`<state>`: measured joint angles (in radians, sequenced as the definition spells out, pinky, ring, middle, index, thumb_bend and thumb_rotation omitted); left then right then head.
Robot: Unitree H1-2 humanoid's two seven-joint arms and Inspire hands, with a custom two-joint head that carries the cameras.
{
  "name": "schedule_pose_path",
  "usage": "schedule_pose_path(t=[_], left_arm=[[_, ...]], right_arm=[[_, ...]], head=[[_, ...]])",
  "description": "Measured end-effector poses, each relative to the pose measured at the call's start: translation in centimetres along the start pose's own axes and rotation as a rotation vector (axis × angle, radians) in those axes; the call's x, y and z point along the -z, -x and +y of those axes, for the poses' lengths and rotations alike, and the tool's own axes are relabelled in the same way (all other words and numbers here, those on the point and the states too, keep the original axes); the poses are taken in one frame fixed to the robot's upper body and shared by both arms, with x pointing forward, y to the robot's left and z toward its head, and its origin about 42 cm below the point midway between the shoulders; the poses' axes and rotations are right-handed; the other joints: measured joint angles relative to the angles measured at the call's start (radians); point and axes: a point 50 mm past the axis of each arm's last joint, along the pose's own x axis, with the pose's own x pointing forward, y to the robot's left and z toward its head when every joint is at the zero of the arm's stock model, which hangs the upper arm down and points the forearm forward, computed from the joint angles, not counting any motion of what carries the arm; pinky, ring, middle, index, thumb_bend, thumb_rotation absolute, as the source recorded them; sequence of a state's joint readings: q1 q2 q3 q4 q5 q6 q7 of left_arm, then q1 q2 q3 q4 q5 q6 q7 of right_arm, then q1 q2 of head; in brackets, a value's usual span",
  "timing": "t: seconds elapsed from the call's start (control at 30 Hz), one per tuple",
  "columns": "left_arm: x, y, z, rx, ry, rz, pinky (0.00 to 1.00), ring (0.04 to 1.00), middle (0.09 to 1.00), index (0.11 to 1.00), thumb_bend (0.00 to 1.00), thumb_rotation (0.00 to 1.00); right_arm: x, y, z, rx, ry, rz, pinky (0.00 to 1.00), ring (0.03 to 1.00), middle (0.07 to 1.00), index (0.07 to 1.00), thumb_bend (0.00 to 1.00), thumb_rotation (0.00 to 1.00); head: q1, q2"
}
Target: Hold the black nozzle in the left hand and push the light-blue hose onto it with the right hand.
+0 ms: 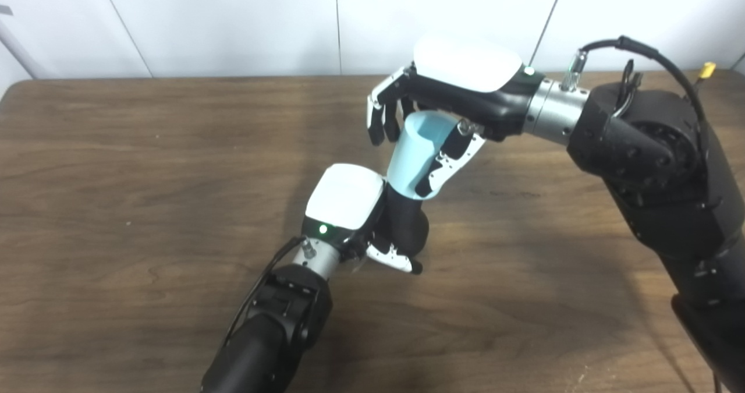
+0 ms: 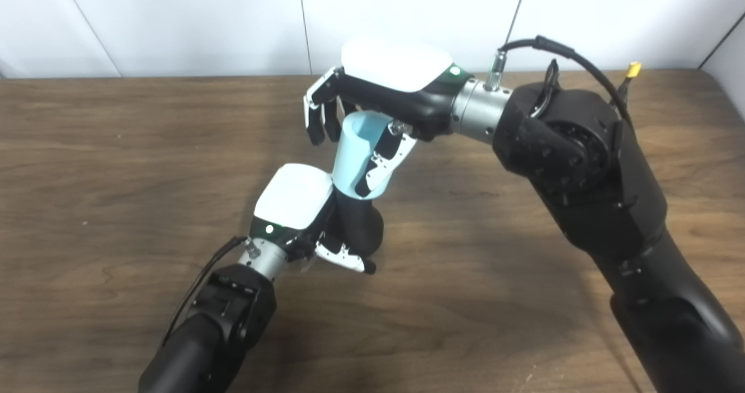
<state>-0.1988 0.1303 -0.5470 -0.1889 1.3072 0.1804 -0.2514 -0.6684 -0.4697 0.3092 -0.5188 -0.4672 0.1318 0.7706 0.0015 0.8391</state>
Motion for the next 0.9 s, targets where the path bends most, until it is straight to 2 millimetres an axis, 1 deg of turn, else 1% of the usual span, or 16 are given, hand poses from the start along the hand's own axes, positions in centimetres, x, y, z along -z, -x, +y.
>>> schedule_pose_path(t=[0.07,0.2,0.27,0.33,0.37,0.47,0.57,0.63,0.7,0.73,0.8,0.9], left_arm=[[-0.01,0.0,0.01,0.001,0.0,0.0,0.66,0.588,0.53,0.454,0.52,0.0],[0.0,0.03,0.01,0.0,0.0,-0.001,0.66,0.586,0.527,0.455,0.52,0.0],[0.0,0.03,0.01,0.0,0.0,-0.001,0.66,0.587,0.526,0.456,0.52,0.0],[-0.01,0.04,0.02,0.001,0.0,-0.001,0.67,0.591,0.527,0.455,0.52,0.0],[-0.01,0.04,0.02,0.001,0.0,-0.001,0.67,0.592,0.527,0.455,0.52,0.0],[-0.03,0.05,0.06,0.004,0.0,-0.002,0.67,0.593,0.527,0.455,0.52,0.0],[-0.04,0.06,0.09,0.006,-0.002,-0.002,0.66,0.592,0.527,0.455,0.52,0.0],[-0.06,0.07,0.13,0.008,-0.002,-0.002,0.65,0.594,0.527,0.455,0.52,0.0],[-0.11,0.1,0.22,0.014,-0.002,-0.004,0.66,0.595,0.527,0.455,0.52,0.0],[-0.13,0.12,0.27,0.015,-0.002,-0.005,0.66,0.594,0.527,0.455,0.52,0.0],[-0.13,0.12,0.29,0.016,-0.002,-0.005,0.65,0.588,0.526,0.456,0.52,0.0],[-0.13,0.12,0.29,0.016,-0.004,-0.005,0.65,0.591,0.527,0.455,0.52,0.0]], right_arm=[[0.04,-0.01,0.01,0.0,-0.001,0.004,0.3,0.361,0.487,0.531,0.51,0.0],[0.12,-0.04,0.04,-0.001,0.001,0.01,0.32,0.379,0.518,0.507,0.51,0.0],[0.2,-0.12,0.13,-0.005,0.003,0.01,0.27,0.353,0.483,0.525,0.51,0.0],[0.34,-0.2,0.23,-0.01,0.001,0.013,0.26,0.355,0.489,0.524,0.51,0.0],[0.43,-0.24,0.28,-0.012,-0.001,0.014,0.26,0.399,0.466,0.511,0.52,0.0],[0.69,-0.35,0.4,-0.018,-0.007,0.02,0.27,0.363,0.49,0.524,0.51,0.0],[0.68,-0.4,0.44,-0.019,-0.003,0.019,0.27,0.368,0.505,0.518,0.51,0.0],[0.65,-0.49,0.54,-0.022,-0.002,0.018,0.26,0.426,0.479,0.499,0.52,0.0],[0.62,-0.63,0.66,-0.025,0.004,0.015,0.24,0.442,0.469,0.494,0.52,0.0],[0.57,-0.68,0.7,-0.025,0.006,0.013,0.26,0.41,0.494,0.501,0.52,0.0],[0.46,-0.8,0.77,-0.025,0.007,0.008,0.31,0.391,0.53,0.489,0.51,0.0],[0.35,-0.91,0.83,-0.026,0.004,0.002,0.31,0.374,0.526,0.496,0.51,0.0]], head=[[0.0,0.0],[-0.003,0.006],[-0.003,0.008],[-0.003,0.011],[-0.003,0.011],[-0.003,0.014],[-0.003,0.014],[-0.003,0.018],[-0.003,0.018],[-0.003,0.018],[-0.003,0.018],[-0.003,0.02]])
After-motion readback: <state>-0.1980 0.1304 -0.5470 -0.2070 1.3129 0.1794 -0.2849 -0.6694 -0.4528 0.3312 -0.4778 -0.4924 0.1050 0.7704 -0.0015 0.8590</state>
